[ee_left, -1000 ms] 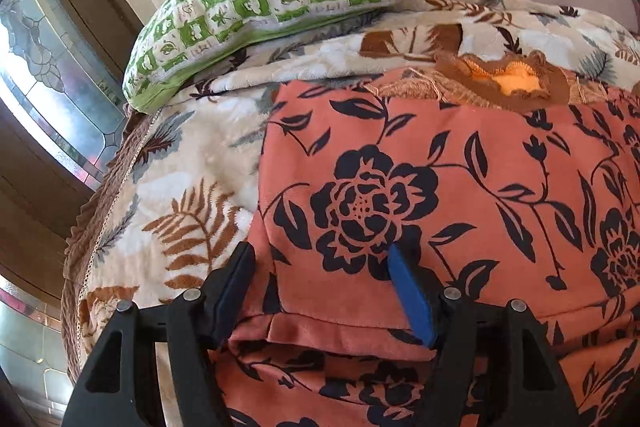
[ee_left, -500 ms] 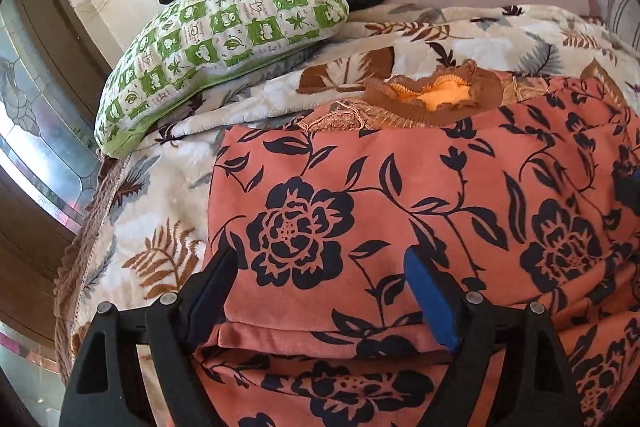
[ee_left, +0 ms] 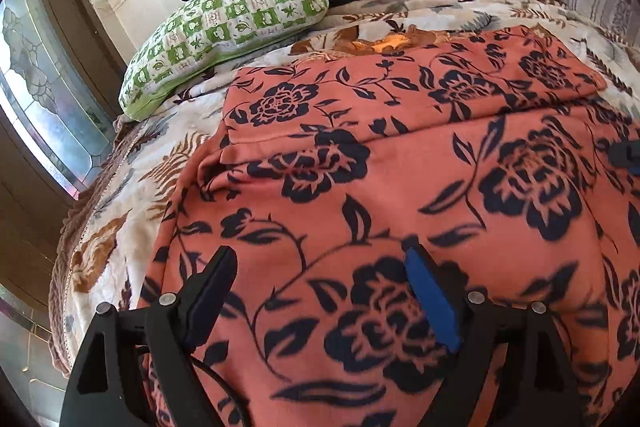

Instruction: Fold small clothes

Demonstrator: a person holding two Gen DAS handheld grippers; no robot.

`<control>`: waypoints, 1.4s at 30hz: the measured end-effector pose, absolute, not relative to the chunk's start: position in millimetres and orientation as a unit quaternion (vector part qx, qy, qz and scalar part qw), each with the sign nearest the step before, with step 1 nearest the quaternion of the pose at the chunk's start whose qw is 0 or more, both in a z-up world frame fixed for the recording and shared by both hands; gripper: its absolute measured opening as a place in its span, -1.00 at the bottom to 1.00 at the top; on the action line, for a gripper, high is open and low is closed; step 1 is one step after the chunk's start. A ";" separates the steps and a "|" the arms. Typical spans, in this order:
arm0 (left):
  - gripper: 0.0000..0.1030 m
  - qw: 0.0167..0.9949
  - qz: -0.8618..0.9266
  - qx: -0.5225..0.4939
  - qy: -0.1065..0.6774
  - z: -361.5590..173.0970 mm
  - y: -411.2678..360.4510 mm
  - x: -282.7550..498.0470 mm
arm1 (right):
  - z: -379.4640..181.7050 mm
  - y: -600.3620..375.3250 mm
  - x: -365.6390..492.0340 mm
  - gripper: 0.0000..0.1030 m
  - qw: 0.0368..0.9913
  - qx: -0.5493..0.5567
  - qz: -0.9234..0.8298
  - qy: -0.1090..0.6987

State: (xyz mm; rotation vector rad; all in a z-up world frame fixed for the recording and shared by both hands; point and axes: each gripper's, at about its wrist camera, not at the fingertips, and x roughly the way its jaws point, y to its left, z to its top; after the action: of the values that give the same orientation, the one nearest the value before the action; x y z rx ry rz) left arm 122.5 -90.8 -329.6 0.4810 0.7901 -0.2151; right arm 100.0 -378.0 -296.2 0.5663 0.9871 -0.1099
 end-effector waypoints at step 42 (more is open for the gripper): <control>-0.62 0.831 -0.166 0.048 0.528 -307.9 91.6 100.3 | -288.8 -441.6 -51.2 0.08 0.813 0.415 -0.033 0.408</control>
State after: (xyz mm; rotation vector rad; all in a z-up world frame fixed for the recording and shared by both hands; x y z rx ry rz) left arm 100.3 91.6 -307.9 0.1026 1.1204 -0.3514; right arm -51.2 -441.6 -288.8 0.8864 0.8703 -0.0696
